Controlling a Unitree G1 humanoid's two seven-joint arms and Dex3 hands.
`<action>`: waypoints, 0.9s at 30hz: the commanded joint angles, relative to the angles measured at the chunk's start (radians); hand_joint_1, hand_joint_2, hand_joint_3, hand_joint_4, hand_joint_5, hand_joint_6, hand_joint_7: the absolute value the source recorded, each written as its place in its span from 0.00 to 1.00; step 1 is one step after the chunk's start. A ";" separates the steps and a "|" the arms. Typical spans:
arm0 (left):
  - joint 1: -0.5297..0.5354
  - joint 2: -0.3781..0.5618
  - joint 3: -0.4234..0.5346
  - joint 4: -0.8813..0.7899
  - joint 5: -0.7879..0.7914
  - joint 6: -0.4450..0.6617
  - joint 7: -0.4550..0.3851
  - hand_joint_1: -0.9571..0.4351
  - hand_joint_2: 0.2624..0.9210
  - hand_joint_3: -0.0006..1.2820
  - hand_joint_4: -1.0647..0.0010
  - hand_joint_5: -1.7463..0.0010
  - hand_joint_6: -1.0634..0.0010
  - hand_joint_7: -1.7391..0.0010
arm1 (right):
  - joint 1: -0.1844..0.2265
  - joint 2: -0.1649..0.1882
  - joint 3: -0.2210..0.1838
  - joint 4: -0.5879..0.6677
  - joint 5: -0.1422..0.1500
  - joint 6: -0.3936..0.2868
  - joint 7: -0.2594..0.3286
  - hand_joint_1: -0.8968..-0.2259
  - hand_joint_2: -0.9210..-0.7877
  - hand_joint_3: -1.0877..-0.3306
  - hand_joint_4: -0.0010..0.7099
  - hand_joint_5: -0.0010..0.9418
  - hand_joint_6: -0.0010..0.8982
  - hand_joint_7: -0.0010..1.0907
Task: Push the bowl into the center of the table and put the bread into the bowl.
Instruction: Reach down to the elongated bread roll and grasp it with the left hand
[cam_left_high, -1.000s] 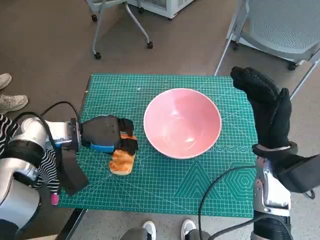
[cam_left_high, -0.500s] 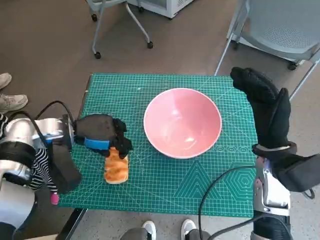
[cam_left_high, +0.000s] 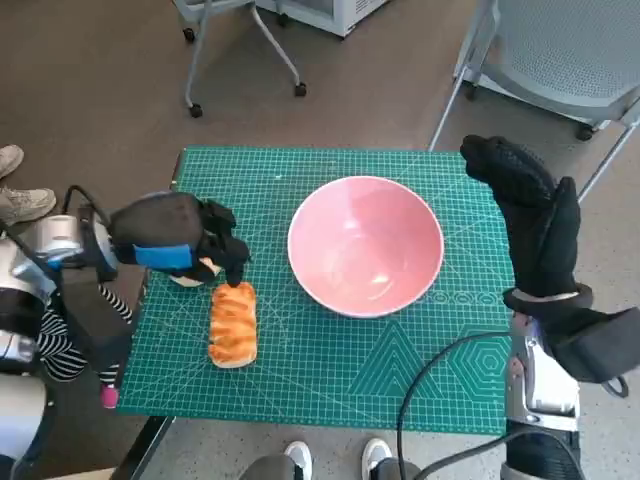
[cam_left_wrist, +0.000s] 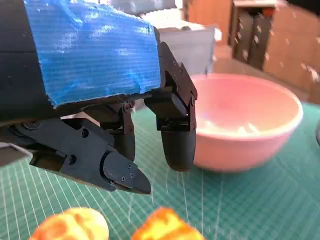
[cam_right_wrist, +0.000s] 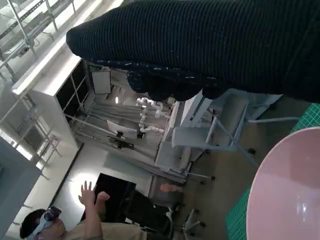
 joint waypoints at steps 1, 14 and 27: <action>0.047 0.018 0.048 -0.040 -0.059 0.033 -0.065 0.69 1.00 0.01 0.29 0.45 0.35 0.30 | 0.013 0.007 0.003 0.023 0.005 -0.001 -0.001 0.26 0.00 0.45 0.29 0.00 0.10 0.52; 0.104 0.019 0.123 -0.111 -0.127 0.070 -0.203 0.69 1.00 0.04 0.34 0.40 0.39 0.29 | 0.012 0.009 0.003 0.023 0.010 -0.001 0.002 0.27 0.00 0.46 0.29 0.00 0.10 0.52; 0.122 0.091 0.095 -0.233 0.033 0.089 -0.342 0.31 0.55 0.00 0.93 0.99 0.96 0.85 | 0.002 0.011 -0.003 0.040 0.018 0.004 0.007 0.26 0.00 0.46 0.29 0.00 0.10 0.52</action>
